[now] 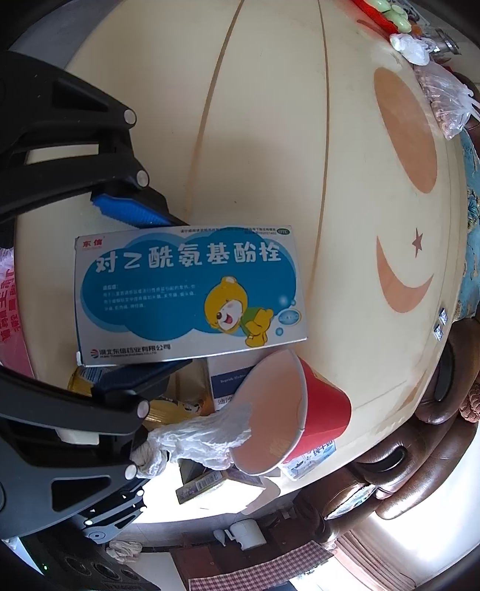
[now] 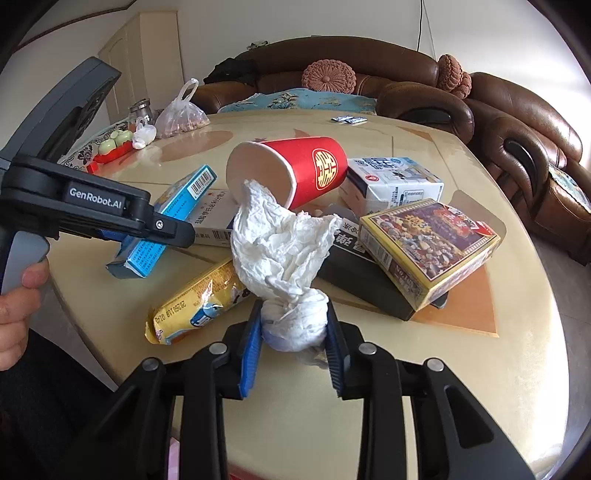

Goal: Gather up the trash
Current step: 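Close the left tool on the blue box while the right tool grips the tissue, then carry the blue box and tissue with both tools over the pink bin, then open both tools to drop the box and tissue into the bin, then raise both tools back toward the table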

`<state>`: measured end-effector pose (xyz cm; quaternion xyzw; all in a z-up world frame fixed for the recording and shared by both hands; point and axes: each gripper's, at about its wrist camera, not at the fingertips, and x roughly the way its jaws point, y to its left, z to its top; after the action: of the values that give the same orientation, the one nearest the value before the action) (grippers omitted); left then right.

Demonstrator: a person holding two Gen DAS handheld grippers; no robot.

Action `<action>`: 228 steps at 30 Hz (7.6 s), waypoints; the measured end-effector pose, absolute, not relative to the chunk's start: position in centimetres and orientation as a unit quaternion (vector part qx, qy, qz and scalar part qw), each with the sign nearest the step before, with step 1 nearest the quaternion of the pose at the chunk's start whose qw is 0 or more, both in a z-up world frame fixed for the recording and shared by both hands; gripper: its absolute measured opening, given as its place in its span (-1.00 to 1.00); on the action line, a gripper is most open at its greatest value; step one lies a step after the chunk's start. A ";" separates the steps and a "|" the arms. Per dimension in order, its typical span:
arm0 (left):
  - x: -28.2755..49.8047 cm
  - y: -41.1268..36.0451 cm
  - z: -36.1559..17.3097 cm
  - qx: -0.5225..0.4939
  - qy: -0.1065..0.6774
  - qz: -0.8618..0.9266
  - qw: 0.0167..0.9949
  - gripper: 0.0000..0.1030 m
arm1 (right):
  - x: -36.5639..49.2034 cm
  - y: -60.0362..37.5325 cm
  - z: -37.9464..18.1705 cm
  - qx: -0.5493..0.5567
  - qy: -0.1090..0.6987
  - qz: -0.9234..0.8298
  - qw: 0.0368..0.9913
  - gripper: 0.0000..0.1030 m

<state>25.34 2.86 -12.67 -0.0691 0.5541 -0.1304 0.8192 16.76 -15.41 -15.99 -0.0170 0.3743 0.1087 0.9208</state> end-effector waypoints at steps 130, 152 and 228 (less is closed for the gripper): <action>7.9 -2.9 -31.5 0.053 0.743 -0.158 0.649 0.21 | 2.3 -14.8 -29.6 0.039 0.630 0.071 0.772 -0.39; 9.4 -3.4 -36.3 0.068 0.778 -0.124 0.613 0.21 | 3.6 -15.1 -33.8 0.032 0.670 0.070 0.738 -0.06; 26.4 -7.6 3.9 0.250 0.559 -0.226 0.758 0.78 | 15.2 -25.7 4.0 0.133 0.488 0.103 0.857 0.86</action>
<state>26.37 -7.61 3.88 0.2501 0.5590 -0.2260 0.7575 15.17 -25.75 4.01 0.1334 0.4877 0.1025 0.8567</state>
